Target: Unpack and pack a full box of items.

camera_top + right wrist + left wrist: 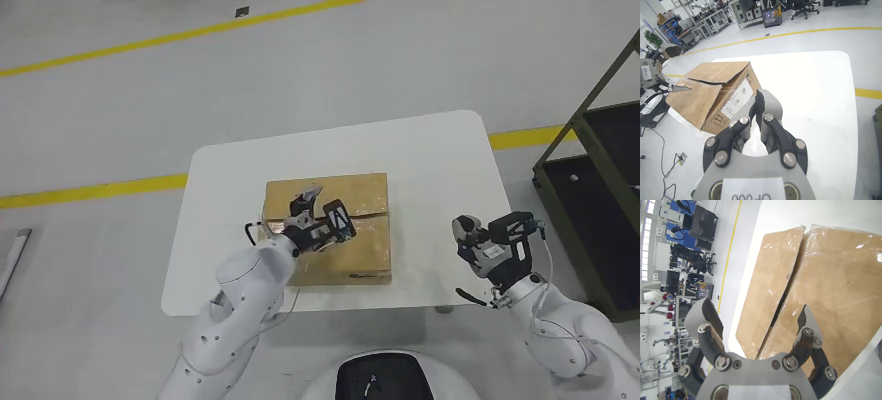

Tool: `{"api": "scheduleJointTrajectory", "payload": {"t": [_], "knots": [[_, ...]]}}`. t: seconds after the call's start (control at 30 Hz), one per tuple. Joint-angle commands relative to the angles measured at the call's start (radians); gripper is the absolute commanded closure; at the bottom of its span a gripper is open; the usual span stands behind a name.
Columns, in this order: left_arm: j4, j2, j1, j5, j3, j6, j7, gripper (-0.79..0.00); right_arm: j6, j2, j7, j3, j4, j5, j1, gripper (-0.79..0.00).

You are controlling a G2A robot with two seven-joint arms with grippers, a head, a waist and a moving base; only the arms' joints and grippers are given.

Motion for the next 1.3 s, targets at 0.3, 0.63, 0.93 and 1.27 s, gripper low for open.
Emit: {"api": "scheduleJointTrajectory", "payload": {"t": [0.3,0.63,0.93,1.27], "knots": [[0.072,-0.01,-0.071,0.07,0.037,-0.077,0.01,-0.619,0.002,0.0,-0.008,0.0,0.005,0.003,-0.005,0.0],[0.135,-0.022,-0.112,0.086,0.057,-0.108,0.002,-0.625,0.005,0.0,-0.007,0.005,0.013,0.007,-0.002,0.0],[0.189,-0.03,-0.144,0.118,0.074,-0.12,0.025,-0.693,0.008,0.0,-0.005,-0.001,0.026,0.011,0.01,0.0],[0.225,-0.036,-0.164,0.175,0.083,-0.08,0.076,0.0,0.013,0.0,-0.004,-0.003,0.035,0.014,0.02,0.0]]}}
